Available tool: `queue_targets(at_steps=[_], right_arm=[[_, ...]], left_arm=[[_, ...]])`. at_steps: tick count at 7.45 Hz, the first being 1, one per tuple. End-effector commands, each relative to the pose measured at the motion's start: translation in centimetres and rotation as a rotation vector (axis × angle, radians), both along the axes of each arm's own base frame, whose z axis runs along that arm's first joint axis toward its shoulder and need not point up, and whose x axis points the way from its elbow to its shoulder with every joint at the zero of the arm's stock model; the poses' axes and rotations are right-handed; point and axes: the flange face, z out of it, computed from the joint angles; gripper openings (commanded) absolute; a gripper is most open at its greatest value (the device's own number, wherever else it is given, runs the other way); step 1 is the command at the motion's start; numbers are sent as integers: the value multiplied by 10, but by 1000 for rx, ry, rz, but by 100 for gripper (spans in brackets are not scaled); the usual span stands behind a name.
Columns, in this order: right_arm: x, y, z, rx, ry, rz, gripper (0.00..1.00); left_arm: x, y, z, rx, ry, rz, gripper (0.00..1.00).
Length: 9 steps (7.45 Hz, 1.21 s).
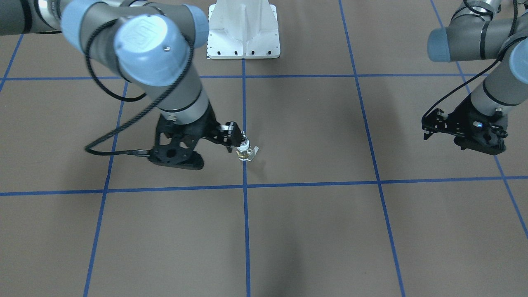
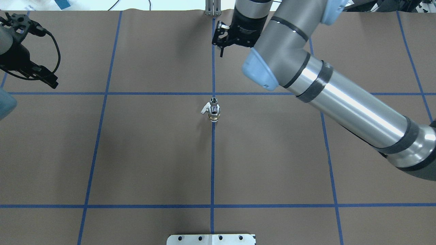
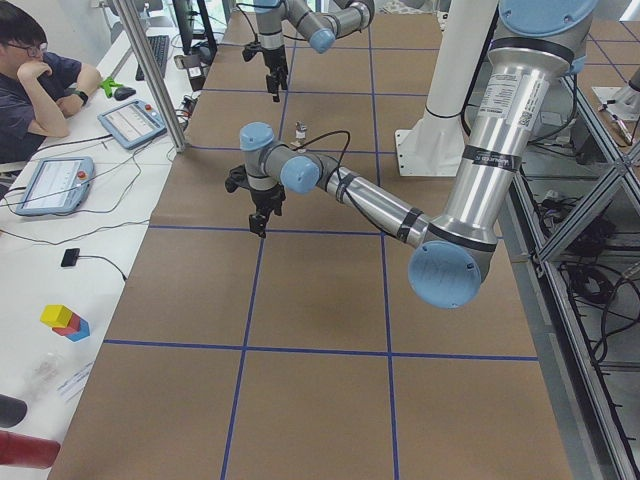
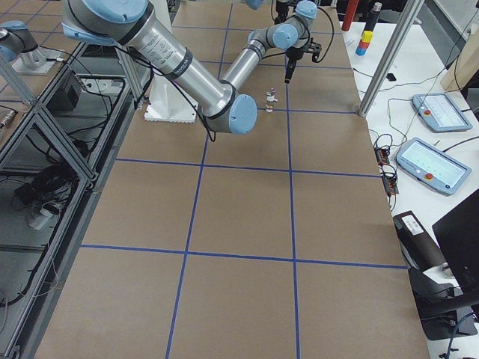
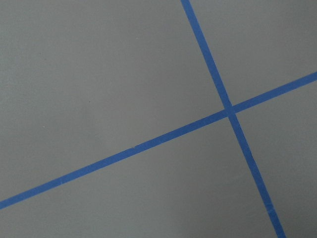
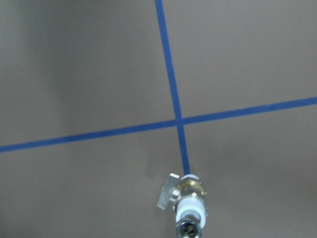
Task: Assemble PPR valve and pipe with both arms
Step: 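Open the right gripper and lift it away from the assembled valve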
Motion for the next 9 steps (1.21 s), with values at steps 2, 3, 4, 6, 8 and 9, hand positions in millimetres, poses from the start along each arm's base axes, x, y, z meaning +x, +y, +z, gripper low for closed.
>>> queue_targets(at_steps=[2,3,4,6,8,9], right_arm=[[215,6,175,187,127,-169,99],[274,11,233,228,149,-232,99],[334,25,290,242,140,-264,100],[387,56,376,244,95,-272,99],[399,70,429,224,229,-280,100],[404,76,447,193,227,-271,100]], left_arm=[[-123,-20,38,43,-39,-64,100],[-163,-25,70,25,-60,-79,100],[-201,-17,110,-13,-31,-72,100],[-249,26,176,-18,12,-23,100],[-257,47,214,-85,5,-36,100],[-257,49,219,-87,5,-34,100]])
